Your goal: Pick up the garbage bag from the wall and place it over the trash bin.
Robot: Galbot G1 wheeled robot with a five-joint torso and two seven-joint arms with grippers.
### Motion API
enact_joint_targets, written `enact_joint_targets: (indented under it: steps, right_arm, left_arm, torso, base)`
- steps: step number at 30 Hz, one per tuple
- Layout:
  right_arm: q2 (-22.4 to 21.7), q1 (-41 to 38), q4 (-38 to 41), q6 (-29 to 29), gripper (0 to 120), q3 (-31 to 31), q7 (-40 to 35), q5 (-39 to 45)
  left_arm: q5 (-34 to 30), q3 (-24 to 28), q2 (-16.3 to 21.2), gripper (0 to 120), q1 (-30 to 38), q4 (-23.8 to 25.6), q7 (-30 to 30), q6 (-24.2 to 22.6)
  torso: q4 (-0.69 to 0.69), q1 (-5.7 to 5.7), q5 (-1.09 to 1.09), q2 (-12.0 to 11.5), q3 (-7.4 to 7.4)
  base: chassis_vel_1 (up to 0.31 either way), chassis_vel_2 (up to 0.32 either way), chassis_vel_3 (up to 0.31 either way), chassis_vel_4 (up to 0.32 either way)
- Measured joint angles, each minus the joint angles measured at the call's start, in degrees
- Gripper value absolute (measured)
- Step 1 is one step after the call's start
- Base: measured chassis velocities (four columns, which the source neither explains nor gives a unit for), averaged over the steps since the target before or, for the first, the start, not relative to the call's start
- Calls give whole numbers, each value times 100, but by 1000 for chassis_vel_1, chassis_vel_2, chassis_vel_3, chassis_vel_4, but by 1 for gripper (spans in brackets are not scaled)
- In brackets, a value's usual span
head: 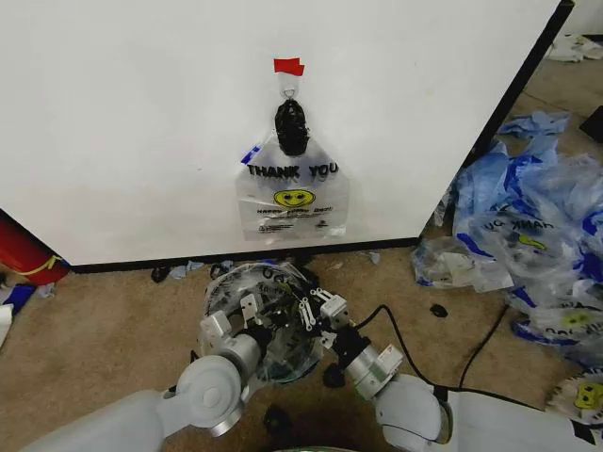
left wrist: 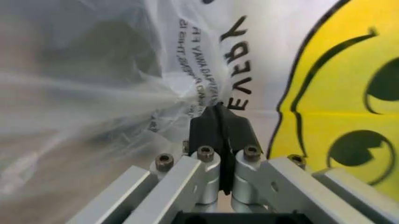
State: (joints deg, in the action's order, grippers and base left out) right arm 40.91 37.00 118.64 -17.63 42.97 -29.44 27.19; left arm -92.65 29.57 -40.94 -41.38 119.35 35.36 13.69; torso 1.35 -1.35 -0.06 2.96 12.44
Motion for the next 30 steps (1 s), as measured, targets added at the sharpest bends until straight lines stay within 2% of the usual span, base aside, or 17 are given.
enact_joint_targets:
  steps: [10, 14, 30]
  right_arm:
    - [-192, 112, 20, -32, 1, -14, 121, -235]
    - [-341, 382, 81, -67, 1, -234, 171, -291]
    - [-613, 962, 224, -147, 1, -721, 282, -386]
  left_arm:
    - [-22, 442, -394, 0, 492, -402, 24, 55]
    - [-39, 772, -602, 0, 790, -613, 29, 89]
    - [-56, 1344, -1074, 0, 1238, -1067, 66, 155]
  torso:
    - [0, 0, 0, 0, 0]
    - [3, 0, 0, 0, 0]
    - [0, 0, 0, 1, 0]
  base:
    - [0, 0, 0, 0]
    - [0, 0, 0, 0]
    - [0, 0, 0, 0]
